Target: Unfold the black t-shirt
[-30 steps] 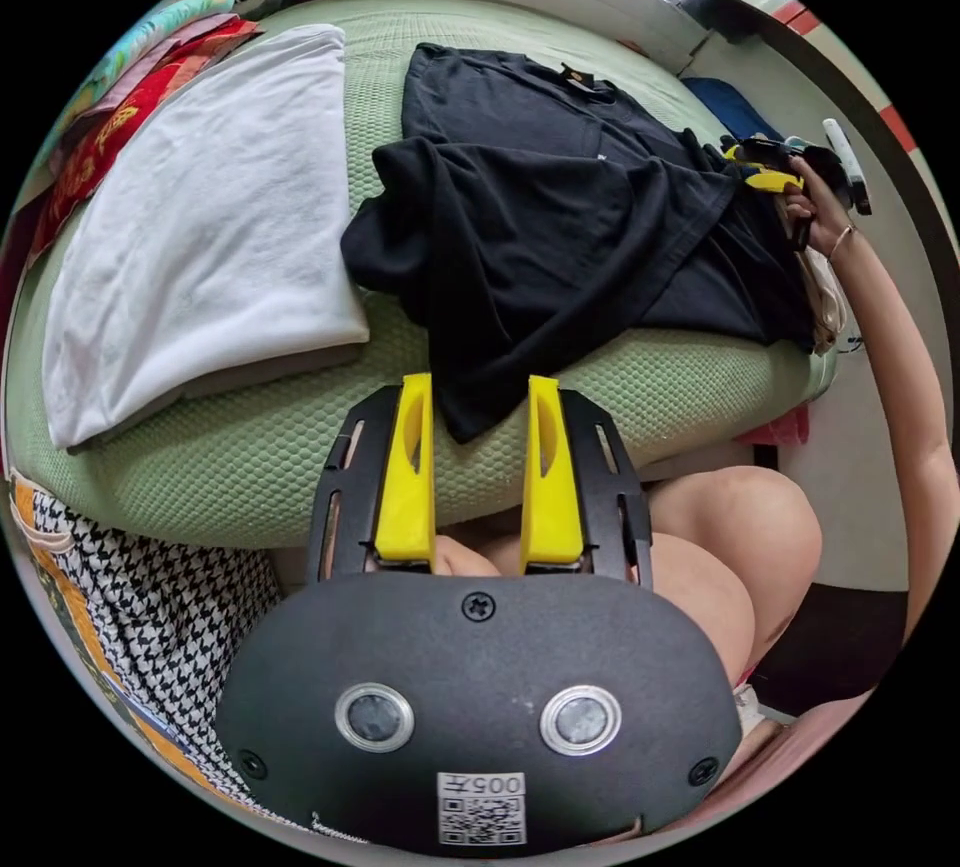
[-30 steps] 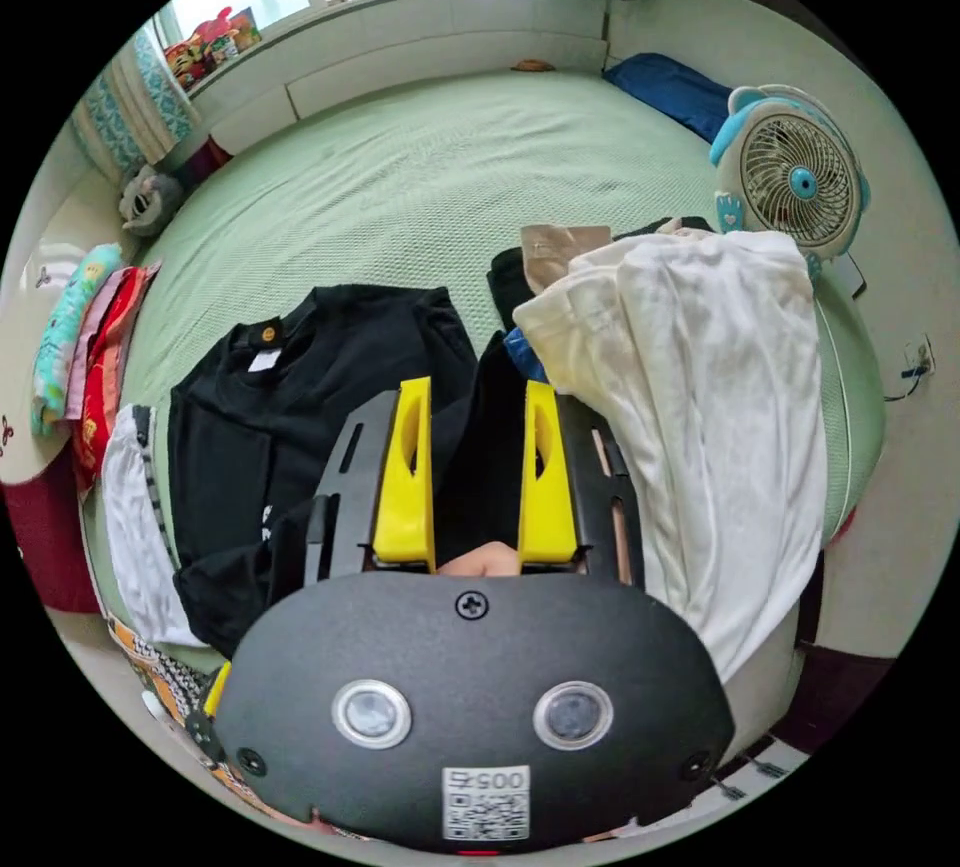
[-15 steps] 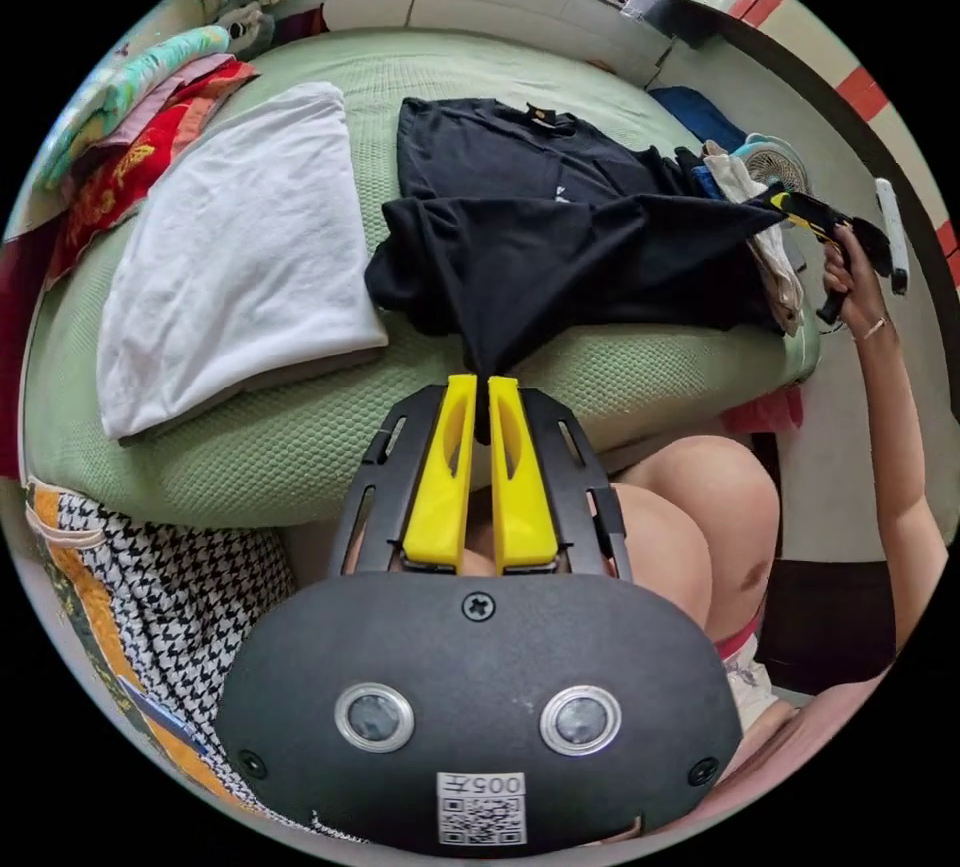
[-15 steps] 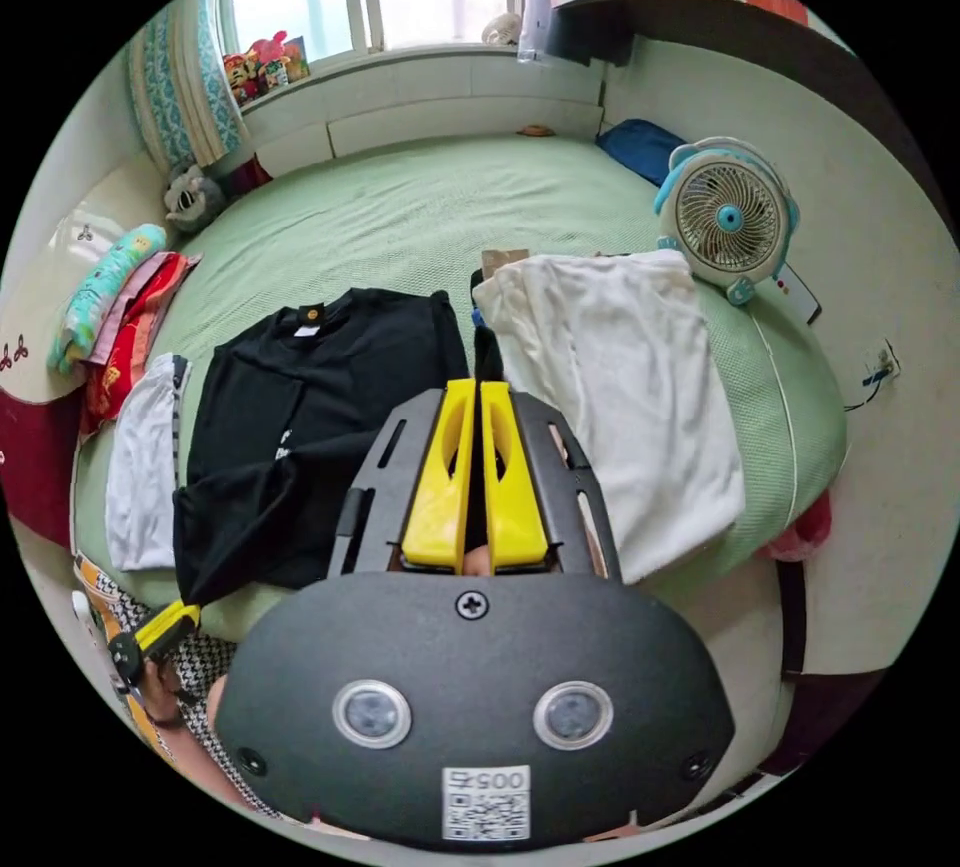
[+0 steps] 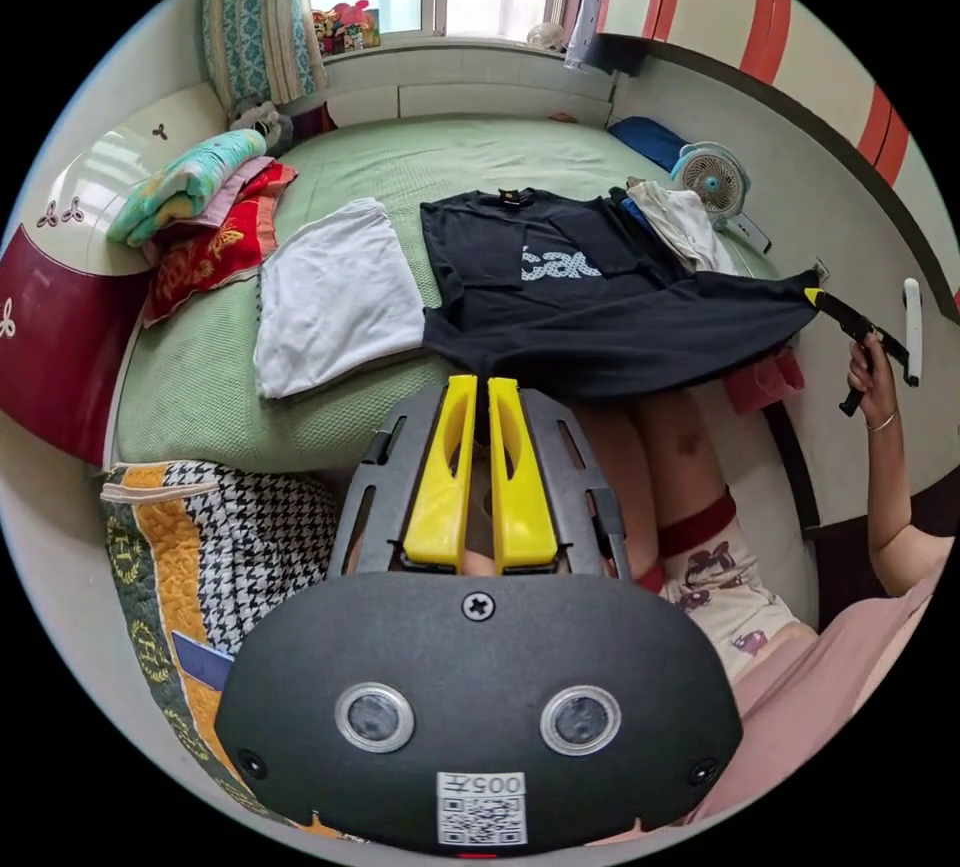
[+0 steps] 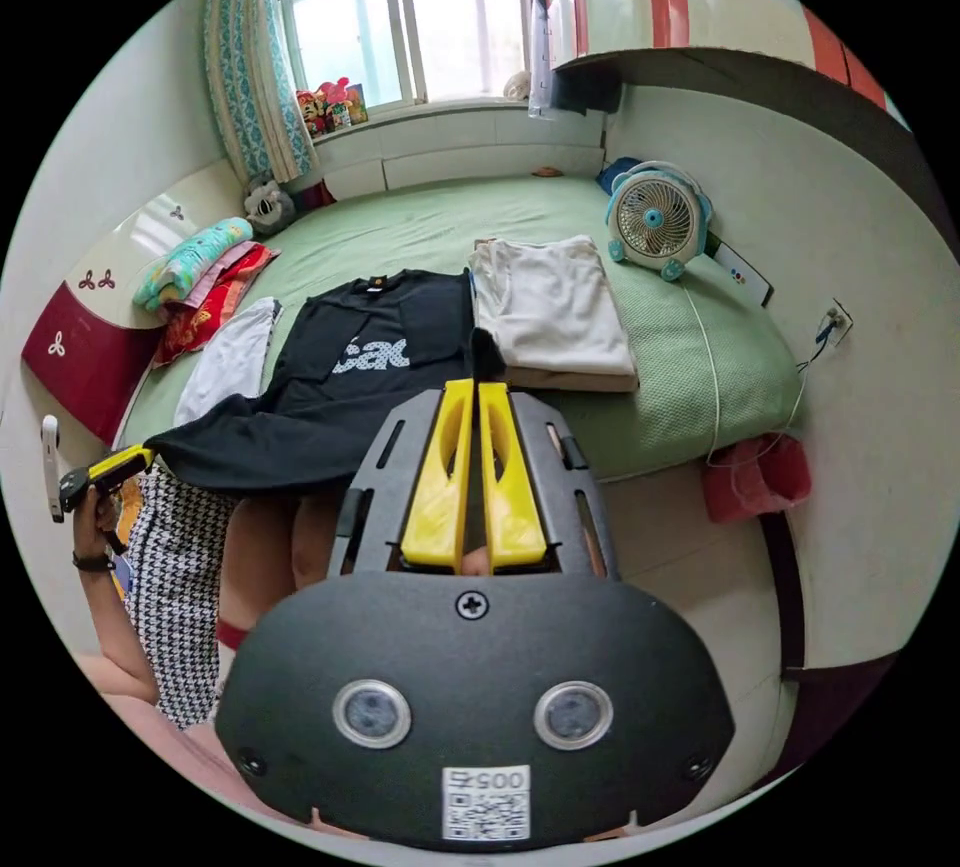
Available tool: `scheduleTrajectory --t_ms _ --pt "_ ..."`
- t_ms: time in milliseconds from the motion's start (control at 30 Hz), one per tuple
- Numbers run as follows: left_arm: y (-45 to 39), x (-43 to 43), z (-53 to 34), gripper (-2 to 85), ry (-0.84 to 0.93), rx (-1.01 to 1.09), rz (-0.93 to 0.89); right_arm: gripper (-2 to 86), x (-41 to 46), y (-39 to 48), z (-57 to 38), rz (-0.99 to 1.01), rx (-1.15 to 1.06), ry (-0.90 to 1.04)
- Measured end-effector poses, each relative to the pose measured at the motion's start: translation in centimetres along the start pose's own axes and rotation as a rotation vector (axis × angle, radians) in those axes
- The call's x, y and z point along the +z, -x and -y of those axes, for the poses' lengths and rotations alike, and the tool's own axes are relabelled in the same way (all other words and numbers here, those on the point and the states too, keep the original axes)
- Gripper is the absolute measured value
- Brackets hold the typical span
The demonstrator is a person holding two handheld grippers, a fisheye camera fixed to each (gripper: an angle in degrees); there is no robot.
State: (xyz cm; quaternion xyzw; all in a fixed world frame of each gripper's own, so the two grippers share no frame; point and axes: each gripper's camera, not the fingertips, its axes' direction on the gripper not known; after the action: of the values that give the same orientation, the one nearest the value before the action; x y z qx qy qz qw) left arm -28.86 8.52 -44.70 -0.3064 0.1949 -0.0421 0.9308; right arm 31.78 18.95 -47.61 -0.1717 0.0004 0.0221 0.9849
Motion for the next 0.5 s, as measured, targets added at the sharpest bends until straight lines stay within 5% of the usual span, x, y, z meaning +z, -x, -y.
scheduleTrajectory --t_ms 300,500 --pt "-0.2 4.7 -7.3 4.4 0.288 -0.093 -0.043 -0.4 5.3 -1.8 -8.2 0.040 0.049 0.319" --pt "2.2 4.4 -5.5 6.6 0.265 -0.143 0.092 5.3 8.7 -0.3 -6.8 -0.049 -0.063 0.411"
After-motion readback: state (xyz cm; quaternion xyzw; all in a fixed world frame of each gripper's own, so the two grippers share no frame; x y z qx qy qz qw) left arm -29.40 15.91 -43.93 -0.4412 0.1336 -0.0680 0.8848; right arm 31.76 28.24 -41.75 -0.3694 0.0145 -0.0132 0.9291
